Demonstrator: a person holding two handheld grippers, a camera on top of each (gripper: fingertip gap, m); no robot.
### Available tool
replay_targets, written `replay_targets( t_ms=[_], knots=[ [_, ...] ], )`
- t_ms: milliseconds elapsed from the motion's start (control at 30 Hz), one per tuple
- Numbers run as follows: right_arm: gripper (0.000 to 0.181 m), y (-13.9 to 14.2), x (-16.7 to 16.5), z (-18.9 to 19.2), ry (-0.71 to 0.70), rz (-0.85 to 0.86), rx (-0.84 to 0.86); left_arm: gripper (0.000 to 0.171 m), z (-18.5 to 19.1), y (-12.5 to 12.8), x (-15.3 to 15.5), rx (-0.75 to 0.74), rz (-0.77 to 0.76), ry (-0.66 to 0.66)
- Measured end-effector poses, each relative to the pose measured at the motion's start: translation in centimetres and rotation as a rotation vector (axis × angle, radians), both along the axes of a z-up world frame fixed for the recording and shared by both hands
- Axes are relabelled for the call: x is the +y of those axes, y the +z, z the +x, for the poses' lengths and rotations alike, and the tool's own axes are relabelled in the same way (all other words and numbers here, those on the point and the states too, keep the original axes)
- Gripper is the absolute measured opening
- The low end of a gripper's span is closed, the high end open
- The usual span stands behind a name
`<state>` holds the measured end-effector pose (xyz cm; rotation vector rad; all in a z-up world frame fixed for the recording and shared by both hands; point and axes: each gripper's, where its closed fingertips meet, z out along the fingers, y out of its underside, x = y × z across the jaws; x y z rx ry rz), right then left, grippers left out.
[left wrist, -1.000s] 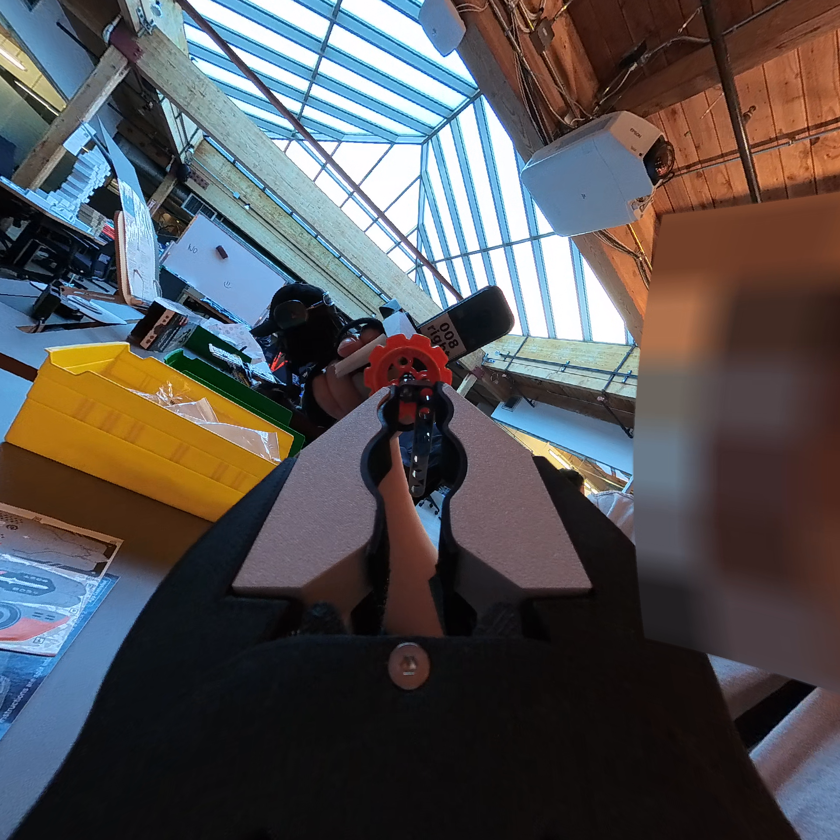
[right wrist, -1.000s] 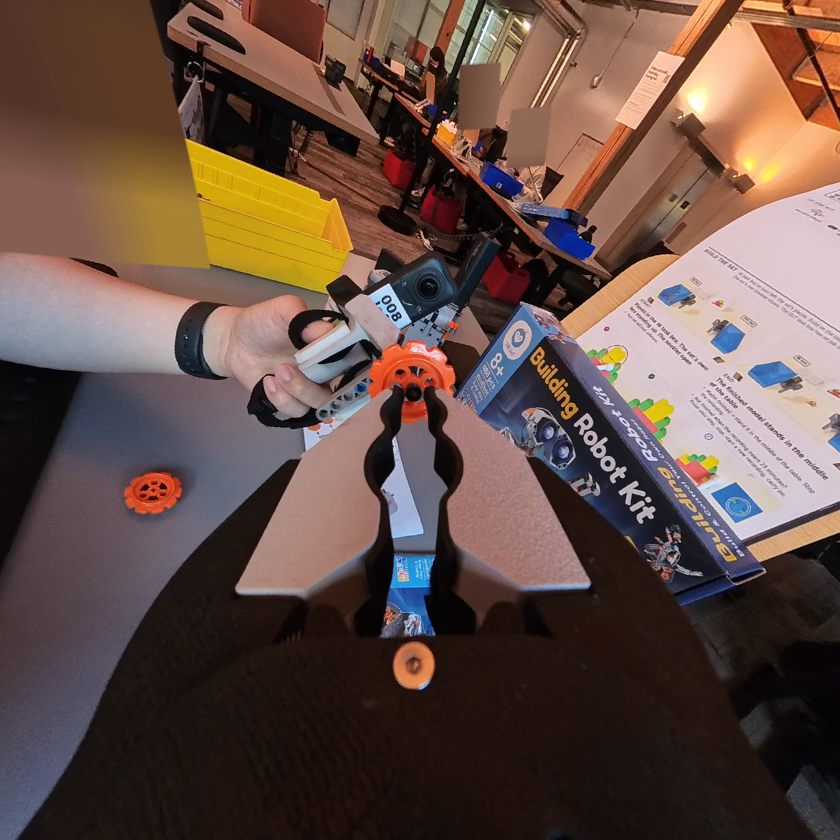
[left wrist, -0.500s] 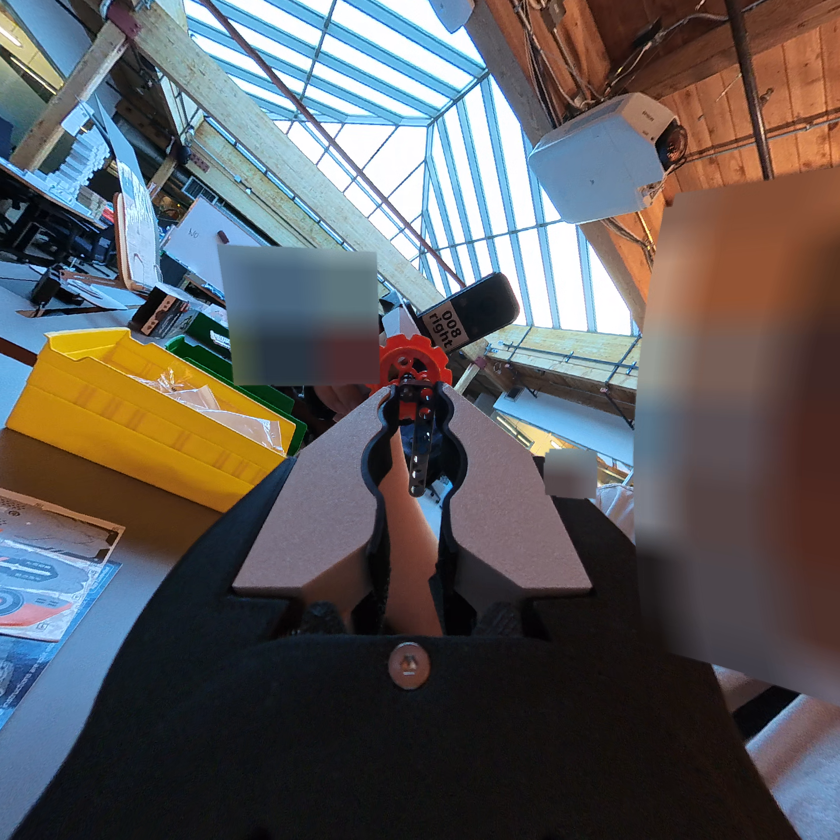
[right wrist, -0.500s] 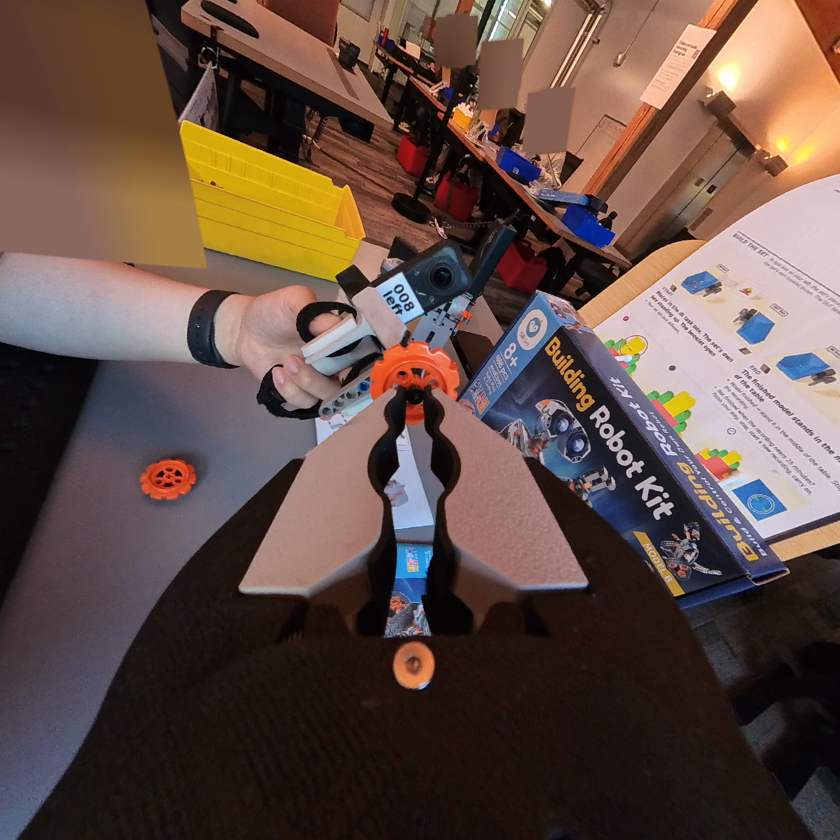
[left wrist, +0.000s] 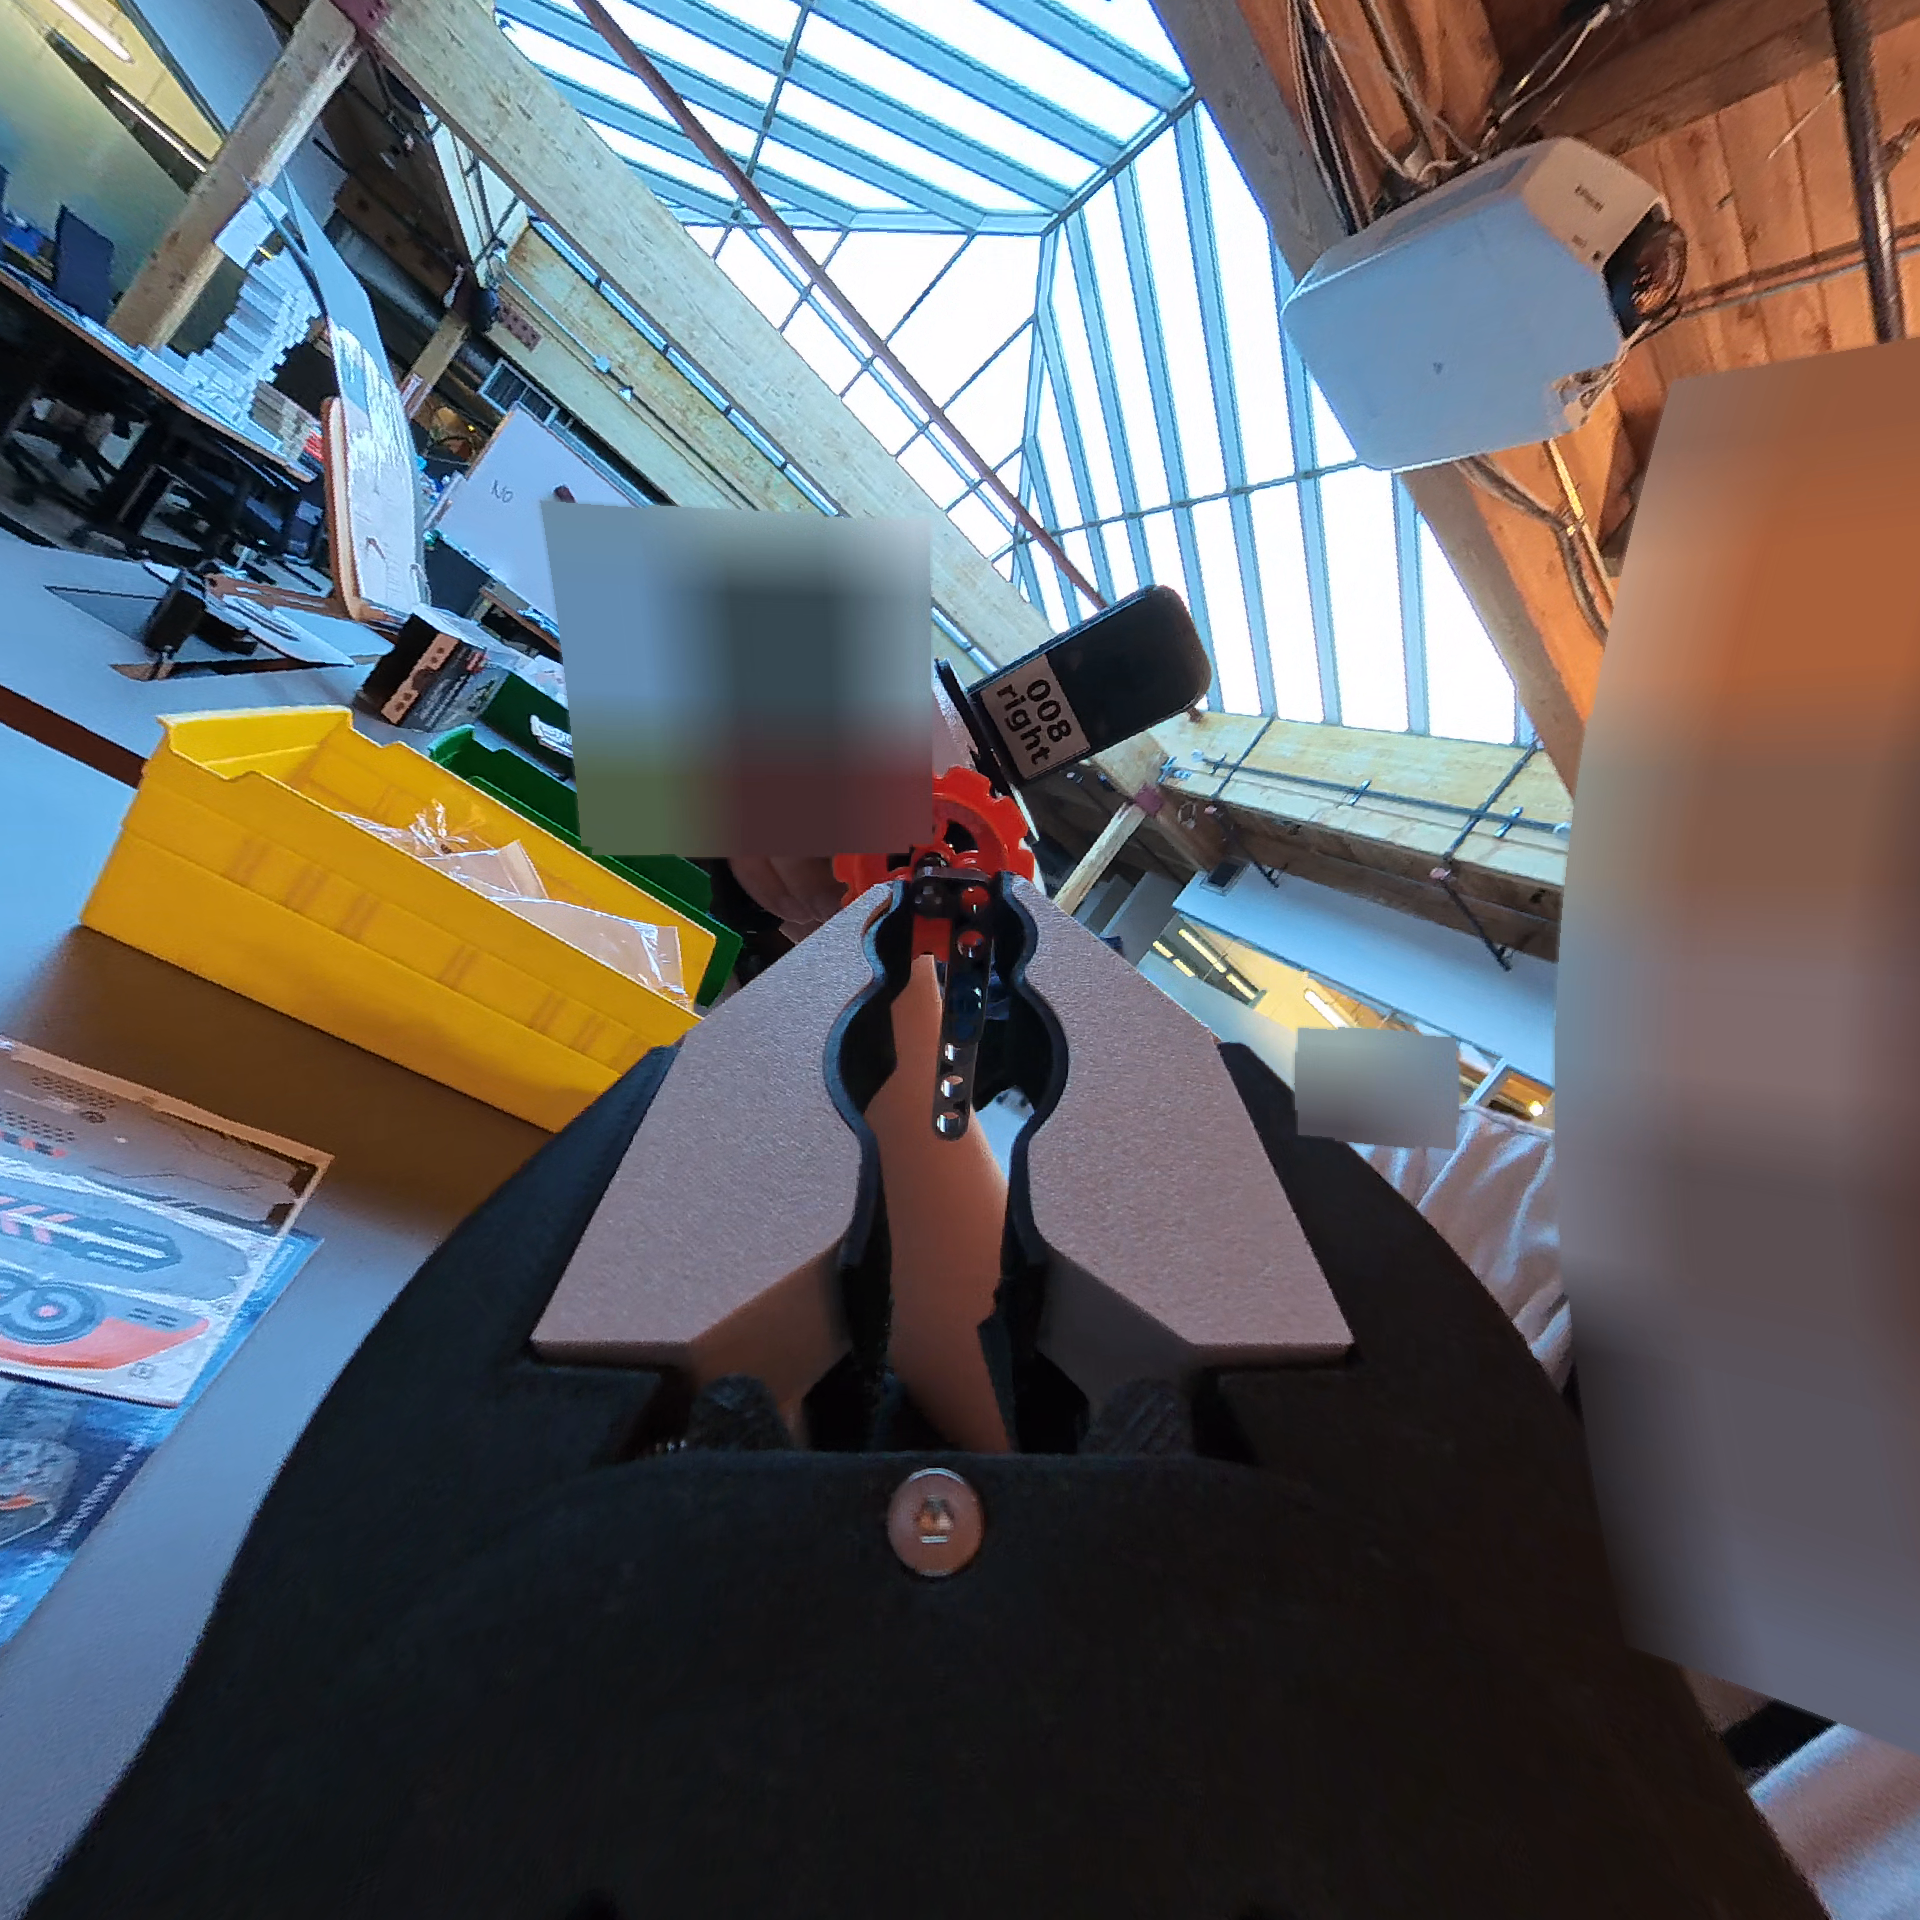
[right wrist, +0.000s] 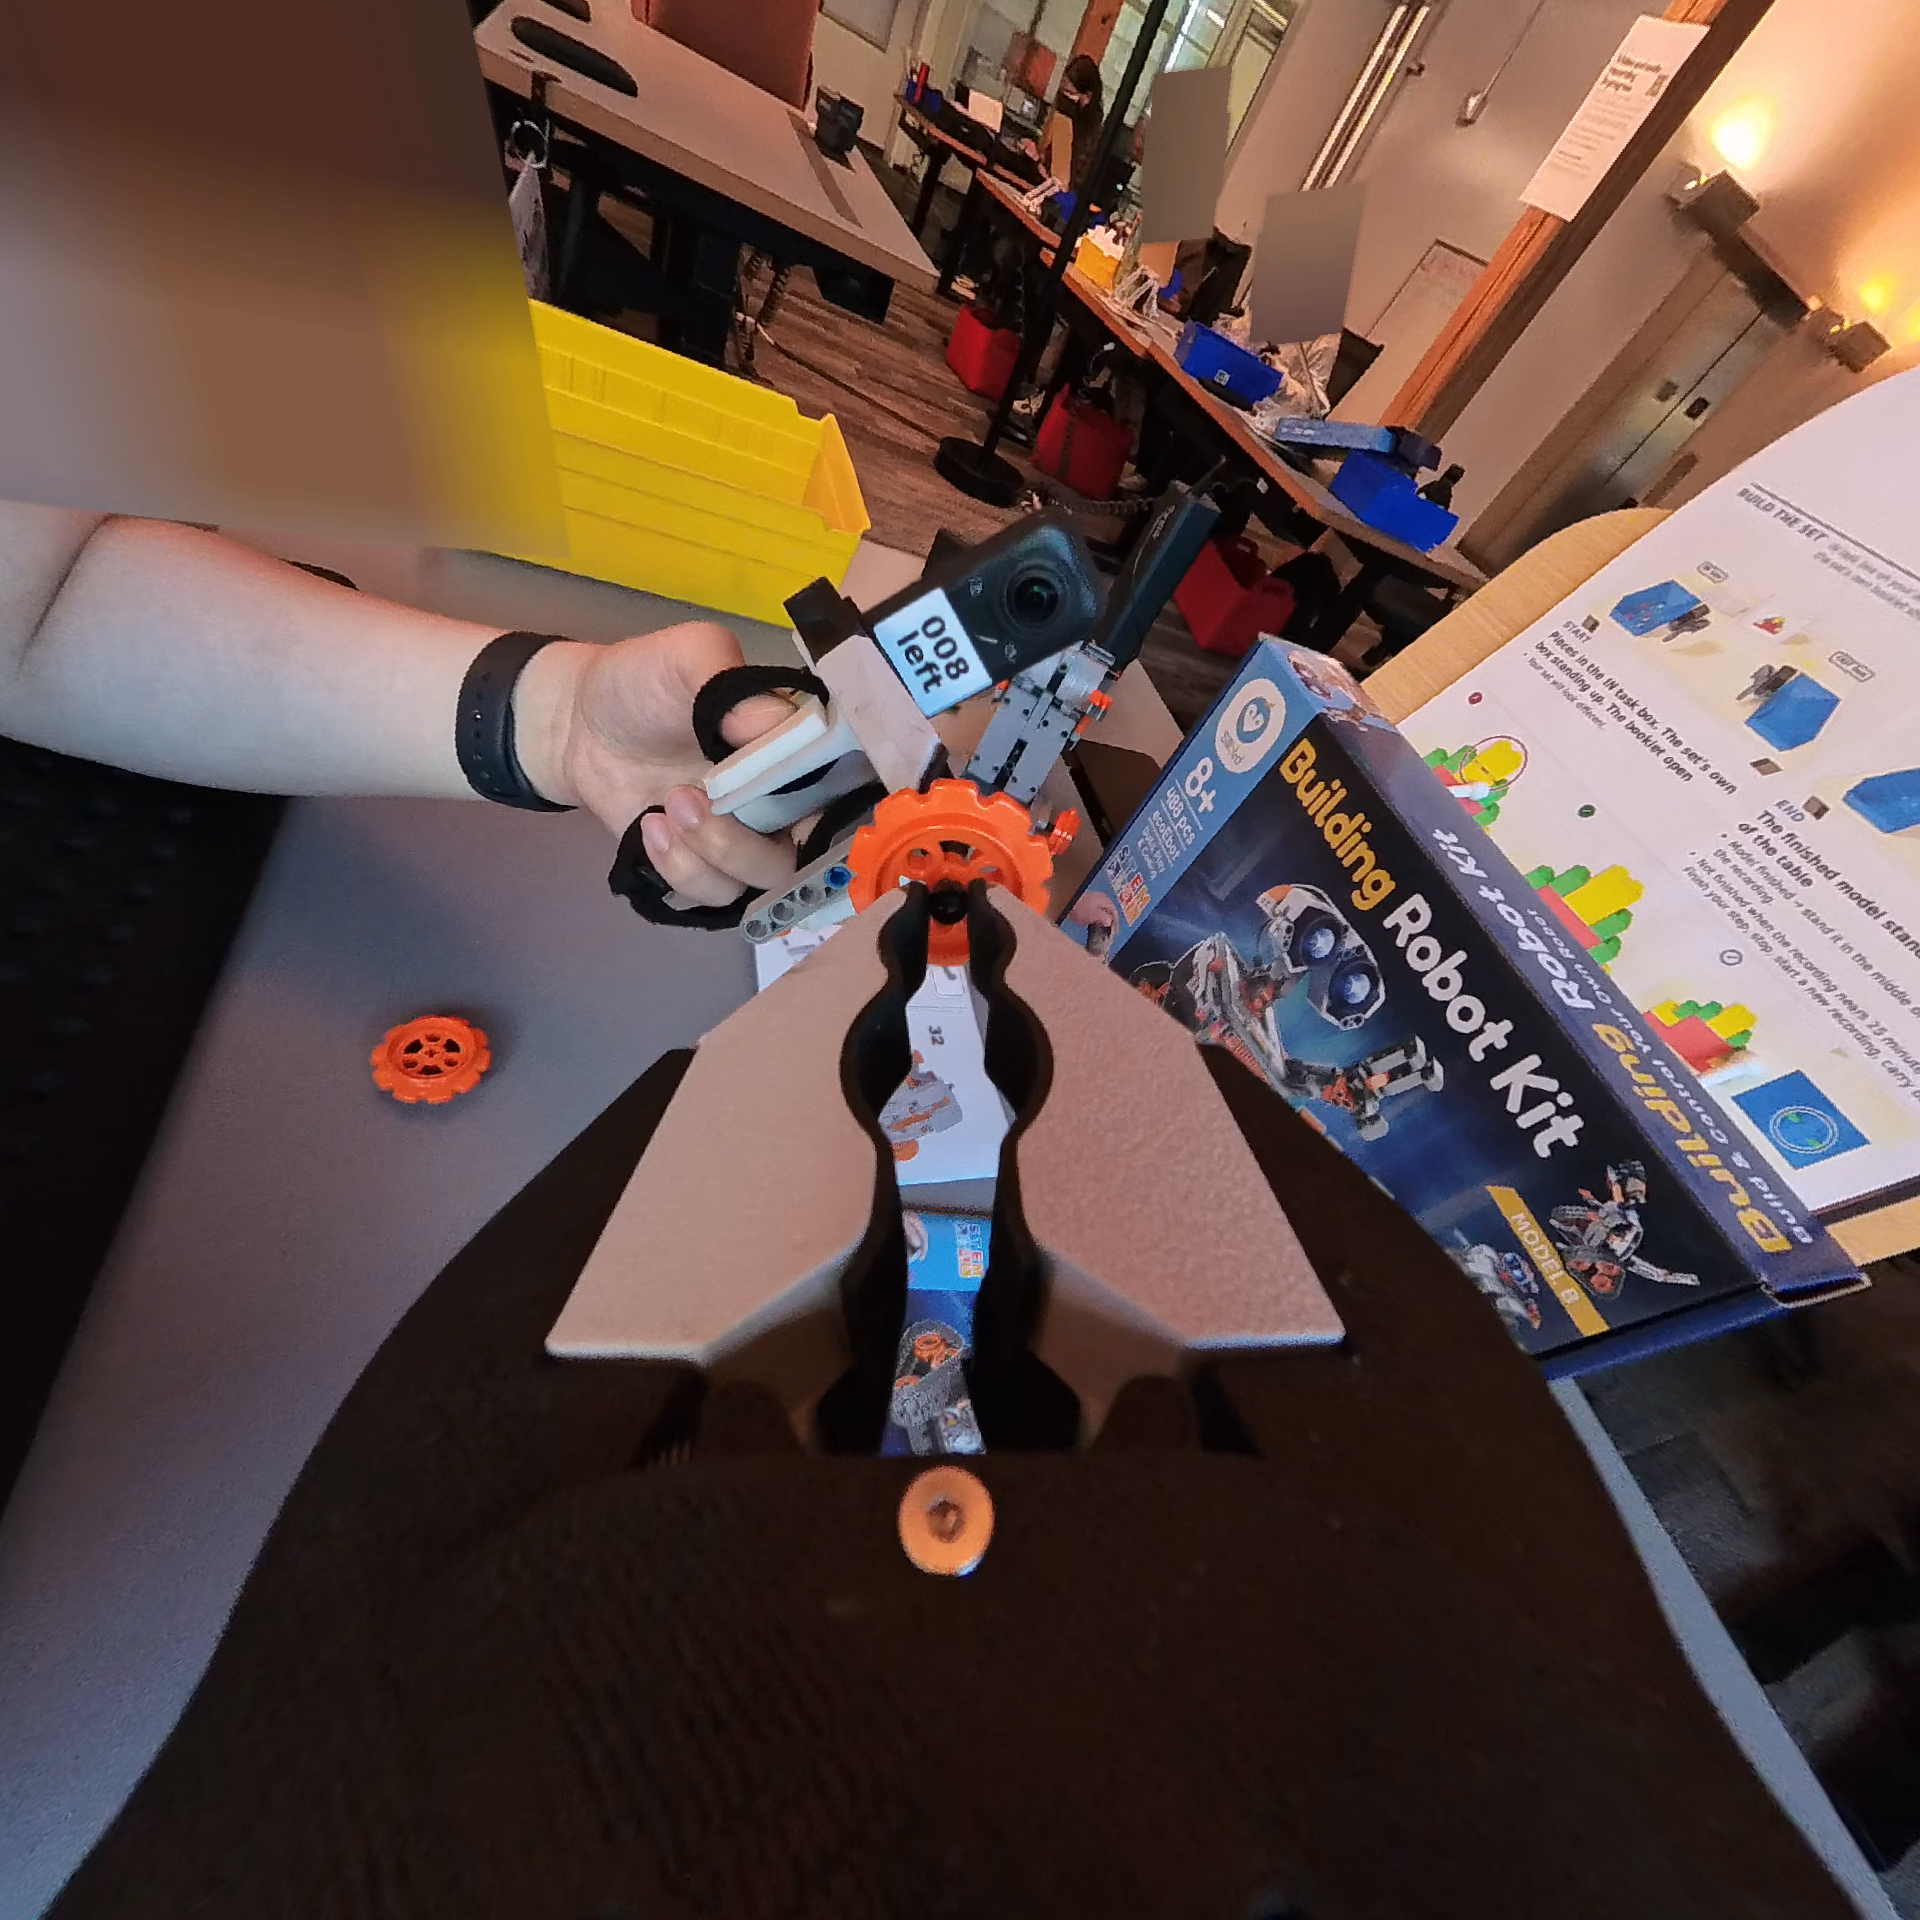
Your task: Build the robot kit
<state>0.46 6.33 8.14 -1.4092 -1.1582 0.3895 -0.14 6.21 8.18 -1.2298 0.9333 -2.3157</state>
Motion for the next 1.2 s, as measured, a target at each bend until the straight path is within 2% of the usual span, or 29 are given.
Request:
replay_targets(
  t_ms=[33,533,1200],
  knots=[
    [0.006,-0.13,0.02,0.07,0.0,-0.006,-0.001,0.011,0.09,-0.12,0.02,0.0,-0.011,-0.006],
    [0.006,-1.0,0.39,-0.26,-0.002,-0.013,-0.038,0.011,-0.16,-0.87,0.39,0.054,0.025,0.0],
    [0.006,-0.08,0.09,-0.67,0.013,0.043,-0.013,0.012,-0.62,-0.19,0.07,0.025,0.038,-0.004]
  ],
)
